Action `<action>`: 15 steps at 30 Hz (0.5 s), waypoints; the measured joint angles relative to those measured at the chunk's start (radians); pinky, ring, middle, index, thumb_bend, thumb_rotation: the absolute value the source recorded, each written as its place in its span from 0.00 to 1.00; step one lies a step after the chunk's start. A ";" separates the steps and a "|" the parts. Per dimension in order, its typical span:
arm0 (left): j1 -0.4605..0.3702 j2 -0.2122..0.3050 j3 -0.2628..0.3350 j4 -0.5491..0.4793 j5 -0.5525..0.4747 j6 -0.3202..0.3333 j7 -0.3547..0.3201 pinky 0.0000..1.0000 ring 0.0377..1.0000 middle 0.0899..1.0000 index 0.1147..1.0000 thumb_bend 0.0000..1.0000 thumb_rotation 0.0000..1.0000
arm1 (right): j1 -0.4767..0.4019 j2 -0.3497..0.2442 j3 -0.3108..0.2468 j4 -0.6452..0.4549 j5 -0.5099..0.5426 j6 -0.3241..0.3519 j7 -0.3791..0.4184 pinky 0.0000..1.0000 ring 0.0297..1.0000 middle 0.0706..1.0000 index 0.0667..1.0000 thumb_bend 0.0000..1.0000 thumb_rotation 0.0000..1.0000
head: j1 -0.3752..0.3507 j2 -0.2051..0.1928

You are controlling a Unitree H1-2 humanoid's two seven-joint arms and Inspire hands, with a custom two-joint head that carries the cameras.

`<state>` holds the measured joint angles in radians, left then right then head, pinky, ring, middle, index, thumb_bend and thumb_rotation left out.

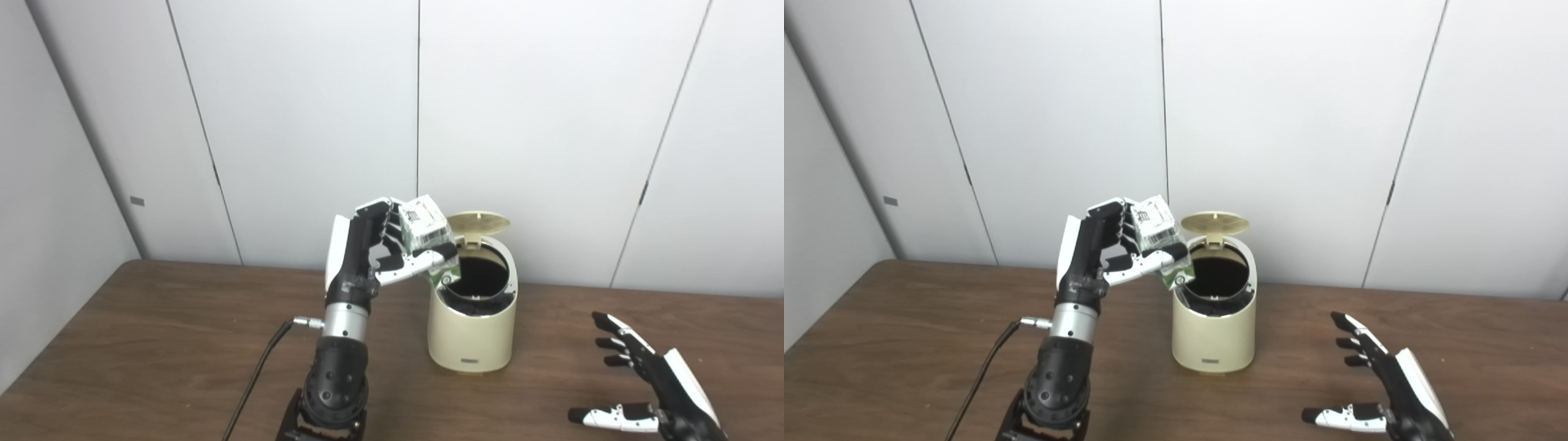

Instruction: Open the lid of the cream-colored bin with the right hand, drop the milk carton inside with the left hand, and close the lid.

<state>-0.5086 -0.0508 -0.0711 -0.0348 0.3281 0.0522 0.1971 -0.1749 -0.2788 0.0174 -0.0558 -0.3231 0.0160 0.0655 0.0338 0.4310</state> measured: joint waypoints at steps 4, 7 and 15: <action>-0.005 -0.020 -0.009 0.028 0.013 -0.036 0.021 0.24 0.31 0.38 0.43 0.52 0.00 | 0.000 0.001 0.000 -0.005 0.000 0.000 -0.002 0.73 0.82 0.89 0.89 0.79 0.10 | -0.005 0.003; -0.005 -0.026 -0.016 0.066 0.023 -0.056 0.033 0.23 0.29 0.38 0.44 0.52 0.00 | 0.002 0.004 0.001 -0.005 -0.001 0.000 -0.004 0.73 0.82 0.89 0.89 0.79 0.08 | -0.011 0.005; -0.018 -0.028 -0.022 0.159 0.021 -0.139 0.045 0.21 0.28 0.37 0.44 0.52 0.00 | 0.006 0.023 0.004 -0.011 -0.013 0.000 -0.013 0.72 0.81 0.88 0.88 0.80 0.08 | -0.035 0.008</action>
<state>-0.5269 -0.0786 -0.0930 0.1242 0.3492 -0.0873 0.2425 -0.1687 -0.2554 0.0210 -0.0667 -0.3366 0.0164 0.0527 -0.0015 0.4387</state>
